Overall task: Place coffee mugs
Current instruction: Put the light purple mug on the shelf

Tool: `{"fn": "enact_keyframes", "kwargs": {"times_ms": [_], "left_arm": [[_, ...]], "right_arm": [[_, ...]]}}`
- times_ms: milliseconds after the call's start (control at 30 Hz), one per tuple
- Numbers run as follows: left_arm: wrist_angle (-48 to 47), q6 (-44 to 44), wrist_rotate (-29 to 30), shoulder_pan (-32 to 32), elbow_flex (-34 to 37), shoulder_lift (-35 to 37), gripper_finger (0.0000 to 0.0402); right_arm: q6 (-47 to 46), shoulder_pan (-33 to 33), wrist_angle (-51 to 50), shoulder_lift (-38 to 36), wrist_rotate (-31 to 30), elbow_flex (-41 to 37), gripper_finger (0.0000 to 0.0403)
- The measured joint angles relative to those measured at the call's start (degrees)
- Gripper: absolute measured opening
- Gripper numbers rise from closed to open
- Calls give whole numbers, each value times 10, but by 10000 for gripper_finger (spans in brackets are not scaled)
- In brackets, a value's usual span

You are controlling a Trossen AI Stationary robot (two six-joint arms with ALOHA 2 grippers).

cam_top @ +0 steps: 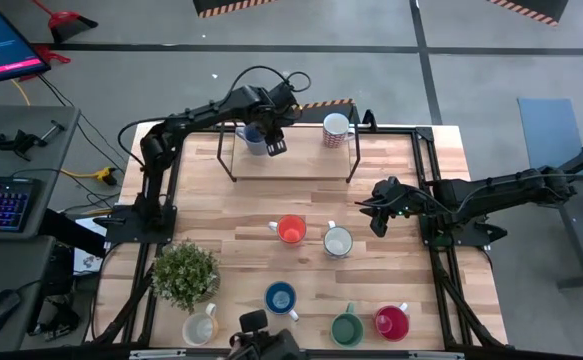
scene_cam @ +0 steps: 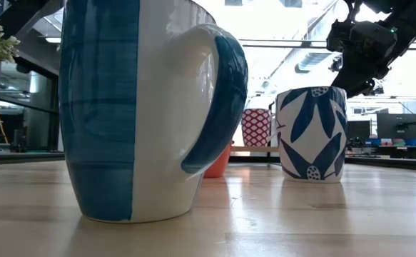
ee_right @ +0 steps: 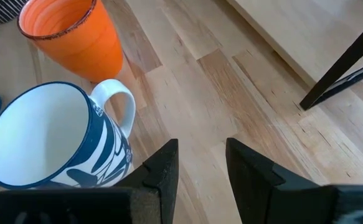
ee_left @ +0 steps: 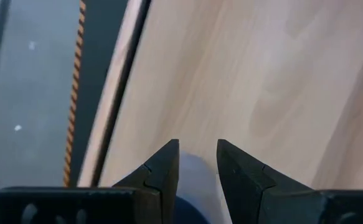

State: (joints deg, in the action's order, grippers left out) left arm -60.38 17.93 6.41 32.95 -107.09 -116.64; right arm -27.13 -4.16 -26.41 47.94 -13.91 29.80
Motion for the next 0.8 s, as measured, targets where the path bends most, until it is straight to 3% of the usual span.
{"fn": "enact_keyframes", "kwargs": {"times_ms": [800], "left_arm": [[-28,23,50,39,3,-2,99]], "right_arm": [[1,0,0,0,2,0,115]]}}
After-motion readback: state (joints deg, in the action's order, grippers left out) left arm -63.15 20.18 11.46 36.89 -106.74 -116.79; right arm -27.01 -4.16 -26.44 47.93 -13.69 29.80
